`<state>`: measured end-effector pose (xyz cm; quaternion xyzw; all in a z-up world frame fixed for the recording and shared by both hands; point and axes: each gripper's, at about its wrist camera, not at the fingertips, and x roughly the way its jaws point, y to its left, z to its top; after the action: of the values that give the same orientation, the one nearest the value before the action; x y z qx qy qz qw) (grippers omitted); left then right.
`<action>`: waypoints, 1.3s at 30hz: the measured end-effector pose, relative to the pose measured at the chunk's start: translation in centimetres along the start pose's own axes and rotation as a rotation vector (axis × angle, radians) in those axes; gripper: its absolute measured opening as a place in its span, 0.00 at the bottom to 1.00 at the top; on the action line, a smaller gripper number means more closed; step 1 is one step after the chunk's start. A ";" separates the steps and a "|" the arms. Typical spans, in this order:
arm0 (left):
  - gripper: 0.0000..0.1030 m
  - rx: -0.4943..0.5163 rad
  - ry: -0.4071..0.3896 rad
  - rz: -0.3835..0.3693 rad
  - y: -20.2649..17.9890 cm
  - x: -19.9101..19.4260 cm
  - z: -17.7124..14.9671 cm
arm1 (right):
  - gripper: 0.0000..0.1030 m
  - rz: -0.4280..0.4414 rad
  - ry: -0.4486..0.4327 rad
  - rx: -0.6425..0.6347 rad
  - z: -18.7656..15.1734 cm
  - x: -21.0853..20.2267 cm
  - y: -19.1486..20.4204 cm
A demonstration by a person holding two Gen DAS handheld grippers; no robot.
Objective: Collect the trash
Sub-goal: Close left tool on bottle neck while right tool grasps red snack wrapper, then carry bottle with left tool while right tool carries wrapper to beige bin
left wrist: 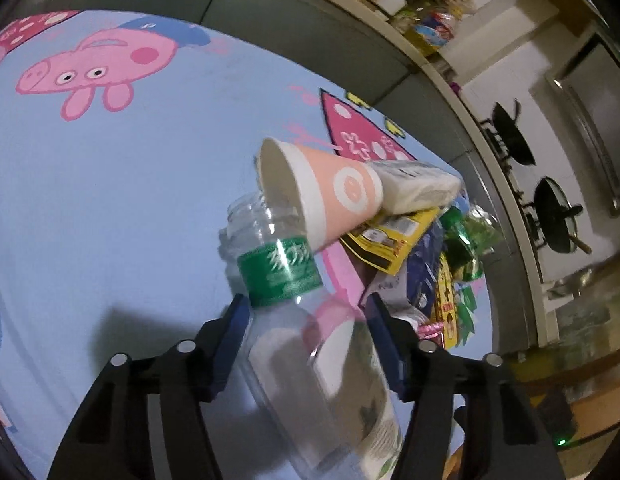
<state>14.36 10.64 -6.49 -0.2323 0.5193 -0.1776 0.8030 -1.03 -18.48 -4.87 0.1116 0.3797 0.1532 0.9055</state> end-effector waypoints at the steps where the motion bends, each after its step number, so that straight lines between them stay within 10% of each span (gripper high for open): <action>1: 0.64 -0.011 0.004 -0.002 0.1 0.1 0.5 | 0.46 0.002 0.005 0.020 -0.1 0.2 -0.4; 7: 0.66 -0.022 0.028 -0.012 0.3 1.2 2.1 | 0.46 0.008 0.025 0.033 -0.4 0.8 -1.3; 10: 0.41 -0.041 0.051 -0.015 1.0 2.3 2.3 | 0.46 0.005 0.039 0.031 -0.5 1.3 -1.2; 13: 0.39 -0.066 0.035 -0.060 1.8 2.2 1.9 | 0.46 0.009 0.054 0.041 0.0 2.2 -1.1; 22: 0.39 -0.016 -0.113 -0.163 1.2 -5.5 -2.7 | 0.46 0.072 0.098 0.108 0.5 4.5 -1.9; 29: 0.39 0.077 -0.140 -0.190 -3.1 -7.6 -4.6 | 0.13 0.140 0.087 0.152 1.1 5.3 -2.5; 39: 0.39 0.242 -0.109 -0.273 -12.6 -6.6 -4.4 | 0.10 0.155 -0.062 0.176 -0.4 -2.2 -5.7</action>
<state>7.13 2.89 3.93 -0.2117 0.4136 -0.3332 0.8205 -1.71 -24.50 -5.54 0.2243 0.3535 0.1852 0.8891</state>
